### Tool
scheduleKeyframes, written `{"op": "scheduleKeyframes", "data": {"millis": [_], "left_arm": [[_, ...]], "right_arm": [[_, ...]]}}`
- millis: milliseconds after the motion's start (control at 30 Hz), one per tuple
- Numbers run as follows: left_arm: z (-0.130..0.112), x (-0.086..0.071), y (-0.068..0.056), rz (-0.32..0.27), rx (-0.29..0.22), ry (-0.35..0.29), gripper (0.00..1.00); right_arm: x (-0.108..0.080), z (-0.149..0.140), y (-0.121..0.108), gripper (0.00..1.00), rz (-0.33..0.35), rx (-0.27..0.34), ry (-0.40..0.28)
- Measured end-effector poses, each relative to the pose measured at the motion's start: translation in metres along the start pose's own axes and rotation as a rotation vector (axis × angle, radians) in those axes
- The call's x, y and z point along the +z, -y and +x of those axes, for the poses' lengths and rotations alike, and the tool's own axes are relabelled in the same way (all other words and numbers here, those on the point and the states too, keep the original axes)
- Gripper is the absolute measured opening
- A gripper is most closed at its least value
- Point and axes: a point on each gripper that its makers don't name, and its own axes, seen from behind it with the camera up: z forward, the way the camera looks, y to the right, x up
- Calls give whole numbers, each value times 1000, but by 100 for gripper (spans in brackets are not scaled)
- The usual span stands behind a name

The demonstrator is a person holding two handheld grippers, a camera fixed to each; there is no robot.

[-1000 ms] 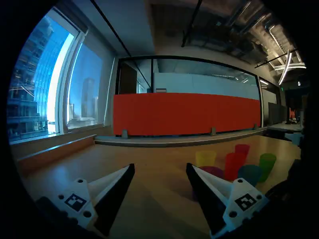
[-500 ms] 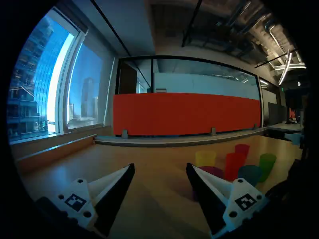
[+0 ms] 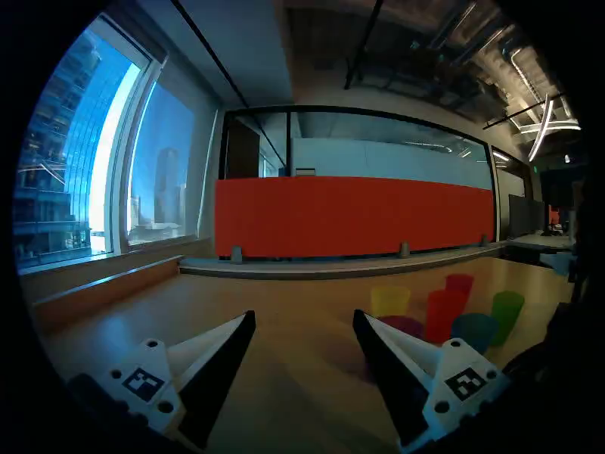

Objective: Pour water

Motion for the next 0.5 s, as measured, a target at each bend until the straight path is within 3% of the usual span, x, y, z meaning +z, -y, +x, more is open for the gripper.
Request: {"op": "scheduleKeyframes", "data": {"millis": [500], "left_arm": [[1,-1,1,0,-1,0,96]], "right_arm": [[0,0,0,100,0,0,0]]}}
